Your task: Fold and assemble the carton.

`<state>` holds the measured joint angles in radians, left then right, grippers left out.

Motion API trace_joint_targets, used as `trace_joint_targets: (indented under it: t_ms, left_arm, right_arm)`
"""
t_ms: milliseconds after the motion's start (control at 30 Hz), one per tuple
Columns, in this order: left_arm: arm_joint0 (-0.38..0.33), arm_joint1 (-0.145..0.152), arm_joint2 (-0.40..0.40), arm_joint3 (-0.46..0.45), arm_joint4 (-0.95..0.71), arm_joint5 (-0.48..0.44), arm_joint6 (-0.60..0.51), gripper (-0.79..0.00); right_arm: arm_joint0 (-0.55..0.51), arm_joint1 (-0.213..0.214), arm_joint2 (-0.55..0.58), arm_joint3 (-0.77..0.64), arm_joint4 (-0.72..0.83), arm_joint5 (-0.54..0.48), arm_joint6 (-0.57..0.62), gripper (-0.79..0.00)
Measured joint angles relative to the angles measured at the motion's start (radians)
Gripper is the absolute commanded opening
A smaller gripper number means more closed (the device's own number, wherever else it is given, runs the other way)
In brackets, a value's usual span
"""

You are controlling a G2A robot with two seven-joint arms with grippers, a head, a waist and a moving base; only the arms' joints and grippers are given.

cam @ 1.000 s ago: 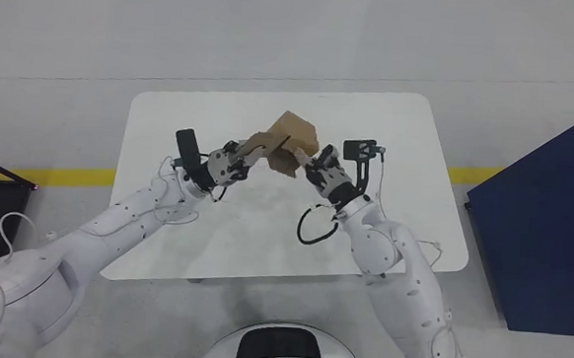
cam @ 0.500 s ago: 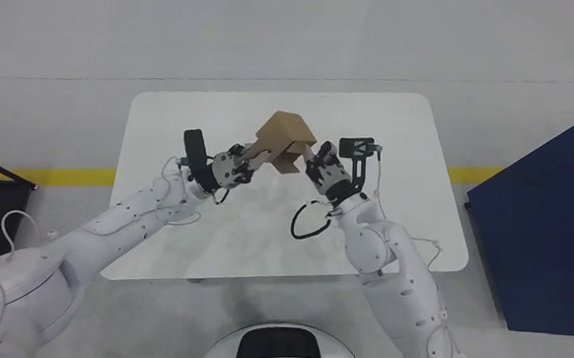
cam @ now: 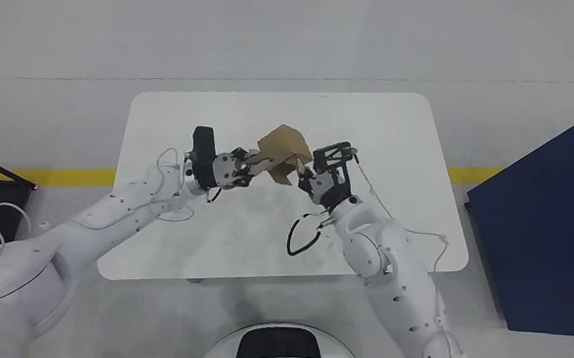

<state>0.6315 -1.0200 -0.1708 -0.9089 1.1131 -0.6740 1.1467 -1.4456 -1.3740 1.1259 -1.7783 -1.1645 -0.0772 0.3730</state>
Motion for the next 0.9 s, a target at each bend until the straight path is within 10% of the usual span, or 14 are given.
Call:
trace_joint_targets:
  t_ms: [700, 900]
  left_arm:
    - [-0.023, 0.075, 0.001, -0.133, 0.106, -0.047, -0.047, -0.785]
    - [-0.024, 0.086, 0.001, -0.129, 0.124, -0.058, -0.058, -0.785]
  right_arm:
    - [0.030, 0.008, -0.042, 0.022, -0.098, -0.019, 0.113, -0.650]
    - [0.023, 0.010, -0.037, 0.009, -0.090, -0.013, 0.096, -0.385]
